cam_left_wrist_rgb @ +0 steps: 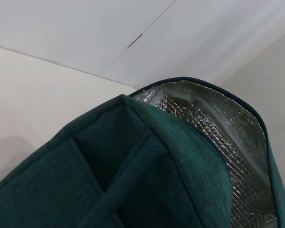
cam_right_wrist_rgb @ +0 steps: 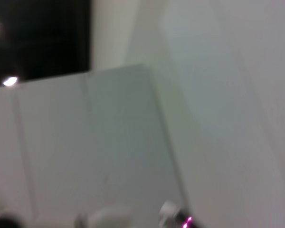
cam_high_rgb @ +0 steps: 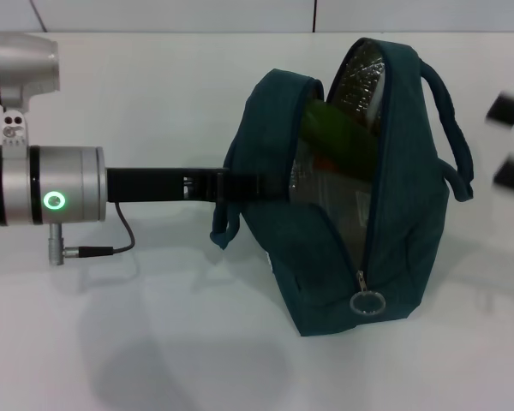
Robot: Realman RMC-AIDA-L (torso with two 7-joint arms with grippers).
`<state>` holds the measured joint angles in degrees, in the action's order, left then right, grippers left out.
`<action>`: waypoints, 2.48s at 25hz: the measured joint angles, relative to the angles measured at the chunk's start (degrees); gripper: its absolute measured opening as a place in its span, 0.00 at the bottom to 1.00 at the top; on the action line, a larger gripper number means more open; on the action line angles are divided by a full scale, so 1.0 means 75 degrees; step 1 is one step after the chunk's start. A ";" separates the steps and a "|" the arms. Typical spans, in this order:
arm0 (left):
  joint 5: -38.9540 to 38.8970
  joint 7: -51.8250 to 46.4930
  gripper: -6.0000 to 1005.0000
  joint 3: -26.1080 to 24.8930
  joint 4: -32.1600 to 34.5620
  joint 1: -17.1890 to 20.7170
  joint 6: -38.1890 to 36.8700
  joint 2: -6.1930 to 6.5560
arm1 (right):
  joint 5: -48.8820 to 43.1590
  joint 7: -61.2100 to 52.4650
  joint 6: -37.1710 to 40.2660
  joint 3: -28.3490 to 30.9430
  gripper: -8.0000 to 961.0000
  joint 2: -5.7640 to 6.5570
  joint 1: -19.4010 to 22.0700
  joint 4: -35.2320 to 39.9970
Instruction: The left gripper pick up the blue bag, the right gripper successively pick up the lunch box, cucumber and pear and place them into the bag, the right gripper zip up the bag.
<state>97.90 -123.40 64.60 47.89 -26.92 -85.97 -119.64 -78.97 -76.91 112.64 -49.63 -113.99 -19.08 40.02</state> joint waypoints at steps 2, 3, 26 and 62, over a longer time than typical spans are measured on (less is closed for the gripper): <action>-0.0006 0.0000 0.05 -0.0001 0.0000 -0.0004 -0.0004 0.0002 | -0.0571 0.0383 0.0188 -0.0021 0.73 -0.0057 -0.0014 0.0005; -0.0007 0.0000 0.05 0.0000 0.0000 -0.0011 -0.0013 0.0002 | -0.0903 0.0573 0.0242 -0.0059 0.76 -0.0086 -0.0031 0.0004; -0.0289 0.0096 0.05 0.0028 0.0021 -0.0010 -0.0069 0.0009 | -0.3136 0.1577 -0.1754 -0.0950 0.80 -0.0172 -0.0699 -0.1370; -0.0293 0.0094 0.05 0.0045 0.0012 0.0074 -0.0068 0.0004 | -0.2210 0.1604 -0.2641 -0.1935 0.16 -0.0246 -0.1113 -0.2079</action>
<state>95.71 -122.70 64.93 47.99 -26.36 -86.48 -119.62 -95.55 -64.88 92.83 -64.15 -115.83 -27.42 24.43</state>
